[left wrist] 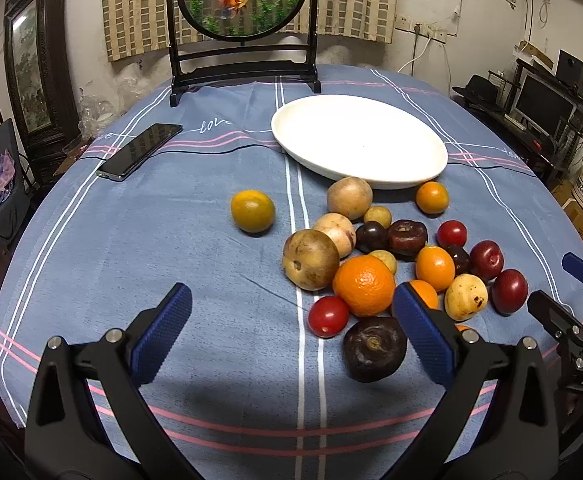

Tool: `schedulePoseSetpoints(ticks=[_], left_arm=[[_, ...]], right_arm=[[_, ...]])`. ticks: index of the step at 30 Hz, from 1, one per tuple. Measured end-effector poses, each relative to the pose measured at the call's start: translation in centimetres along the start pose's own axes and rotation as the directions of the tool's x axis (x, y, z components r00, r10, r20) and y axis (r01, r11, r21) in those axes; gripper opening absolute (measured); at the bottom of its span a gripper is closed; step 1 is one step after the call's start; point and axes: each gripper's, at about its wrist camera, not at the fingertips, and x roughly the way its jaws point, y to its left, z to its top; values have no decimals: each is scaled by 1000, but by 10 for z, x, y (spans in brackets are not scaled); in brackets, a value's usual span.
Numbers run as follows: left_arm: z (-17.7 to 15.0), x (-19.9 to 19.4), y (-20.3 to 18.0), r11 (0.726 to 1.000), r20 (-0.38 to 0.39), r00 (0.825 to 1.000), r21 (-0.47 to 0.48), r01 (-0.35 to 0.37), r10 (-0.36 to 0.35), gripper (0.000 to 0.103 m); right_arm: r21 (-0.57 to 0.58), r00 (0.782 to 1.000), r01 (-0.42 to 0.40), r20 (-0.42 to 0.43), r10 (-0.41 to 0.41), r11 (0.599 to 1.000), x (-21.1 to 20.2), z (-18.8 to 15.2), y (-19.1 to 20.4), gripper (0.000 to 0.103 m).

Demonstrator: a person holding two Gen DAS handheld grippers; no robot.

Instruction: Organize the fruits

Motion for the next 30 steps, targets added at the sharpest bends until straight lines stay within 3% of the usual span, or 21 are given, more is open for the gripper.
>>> schedulePoseSetpoints(ticks=[30], left_arm=[[-4, -3, -4, 1000, 1, 1000, 2, 7, -7, 101]], right_arm=[[-20, 1000, -24, -4, 24, 1000, -2, -5, 7, 102]])
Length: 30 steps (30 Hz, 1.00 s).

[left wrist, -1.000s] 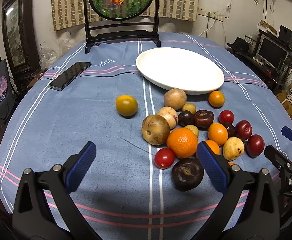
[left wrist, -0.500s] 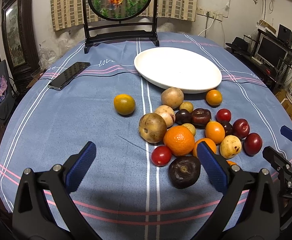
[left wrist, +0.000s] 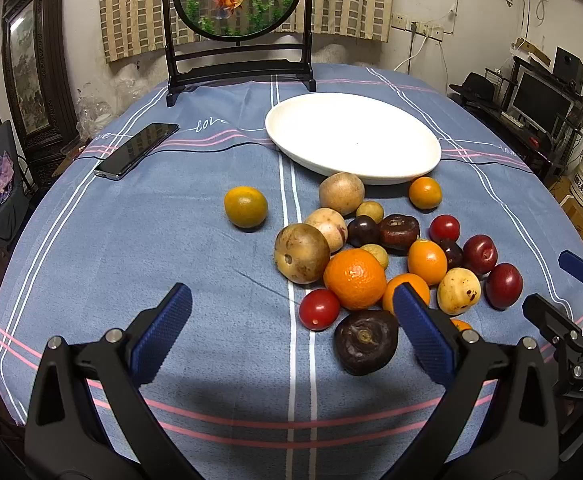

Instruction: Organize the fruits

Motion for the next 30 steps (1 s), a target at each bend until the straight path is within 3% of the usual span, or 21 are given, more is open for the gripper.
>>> schedulePoseSetpoints(ticks=[30], left_arm=[[-5, 0, -5, 1000, -3, 1000, 6, 2, -2, 101]], right_arm=[[-10, 1000, 3, 0, -4, 1000, -1, -2, 0, 102]])
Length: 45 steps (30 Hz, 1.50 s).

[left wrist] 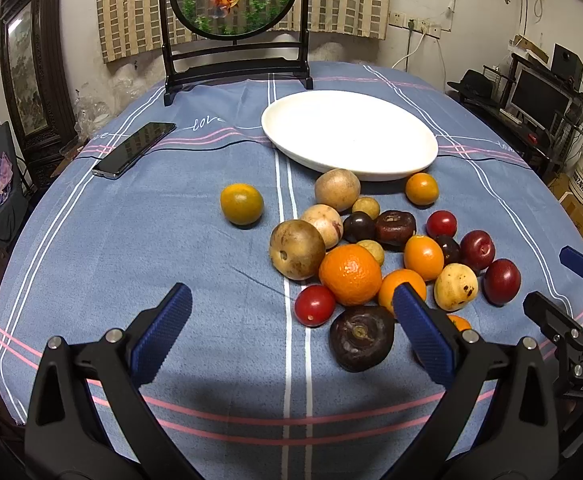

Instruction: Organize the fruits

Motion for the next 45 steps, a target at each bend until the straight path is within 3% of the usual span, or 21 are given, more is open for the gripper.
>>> schedulePoseSetpoints(ticks=[11, 25, 28, 34, 36, 39, 43, 45], left_arm=[[-6, 1, 0, 1000, -20, 1000, 19, -1, 2, 101], [-27, 26, -13, 996, -132, 991, 82, 30, -19, 99], [-31, 35, -22, 991, -183, 982, 107, 77, -56, 77], [-24, 41, -28, 991, -180, 981, 100, 92, -73, 66], [-23, 41, -28, 991, -171, 982, 96, 93, -75, 52], [-22, 38, -26, 988, -158, 982, 99, 118, -101, 44], [-22, 37, -21, 987, -149, 982, 90, 131, -116, 44], [-22, 35, -19, 988, -142, 983, 87, 129, -116, 44]], right_arm=[[-20, 1000, 15, -6, -15, 1000, -1, -3, -5, 102], [-27, 1000, 0, -28, -1, 1000, 3, -11, -18, 102], [-18, 999, -2, -36, 1, 1000, 6, -12, -20, 102], [-20, 999, -10, -41, 9, 1000, 6, -12, -20, 102], [-24, 999, -14, -43, 13, 1000, 7, -11, -20, 102], [-24, 998, -12, -64, 11, 1000, 13, -9, -20, 101], [-11, 991, -8, -135, 7, 1000, 30, -3, -20, 71], [-14, 987, -6, -159, 3, 1000, 38, -2, -18, 66]])
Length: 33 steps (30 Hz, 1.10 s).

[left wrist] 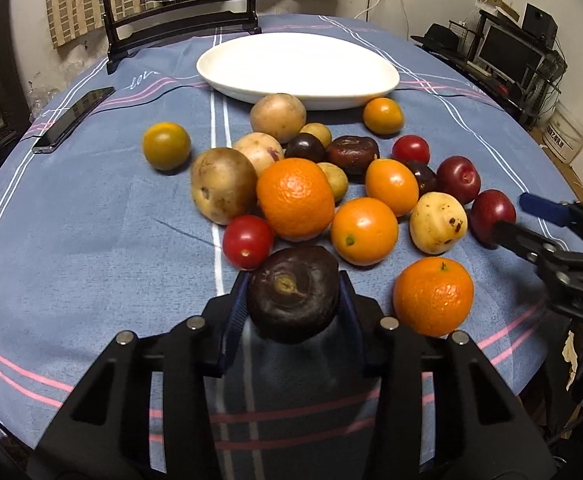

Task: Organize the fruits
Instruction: 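Grasp the dark plum with the left tool while the right tool grasps the red plum, then place the dark plum on the plate with the left tool while the right tool places the red plum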

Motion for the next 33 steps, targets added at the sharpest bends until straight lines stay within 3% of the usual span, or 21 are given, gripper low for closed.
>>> schedulePoseSetpoints(ticks=[2, 3, 4, 9, 14, 17, 21, 23, 27, 33], left_arm=[[0, -1, 2, 1000, 3, 1000, -2, 3, -3, 44], [-1, -2, 2, 1000, 4, 1000, -4, 5, -5, 44], [-1, -2, 3, 1000, 5, 1000, -5, 8, -8, 44], [-2, -8, 6, 999, 21, 999, -11, 33, -32, 44], [9, -28, 10, 998, 87, 994, 0, 60, -59, 44], [32, -37, 11, 997, 128, 989, 20, 78, -80, 44], [91, -34, 15, 998, 198, 978, 39, 58, -65, 44], [126, -15, 18, 999, 181, 983, 39, 35, -42, 44], [175, 41, 28, 1000, 101, 995, -5, -1, 1, 44], [192, 96, 39, 1000, 11, 1000, -29, -11, 12, 44]], right_arm=[[-7, 1000, -10, -24, 10, 1000, 9, 2, 3, 61], [-15, 999, -11, -40, 11, 1000, 14, 2, 6, 48], [-26, 998, -35, -56, 34, 999, 19, 2, 10, 43], [-24, 999, -26, -39, 25, 999, 11, 2, 10, 42], [-12, 997, -40, 70, 41, 999, -23, 15, -5, 42], [-14, 988, -66, 138, 67, 998, -37, 40, -9, 42], [-58, 979, -69, 188, 79, 996, -28, 90, 1, 43], [-76, 980, -65, 183, 78, 995, -11, 116, 9, 43], [-98, 994, -51, 94, 60, 994, 42, 150, 18, 42], [-59, 999, -45, -24, 43, 997, 101, 166, 10, 43]])
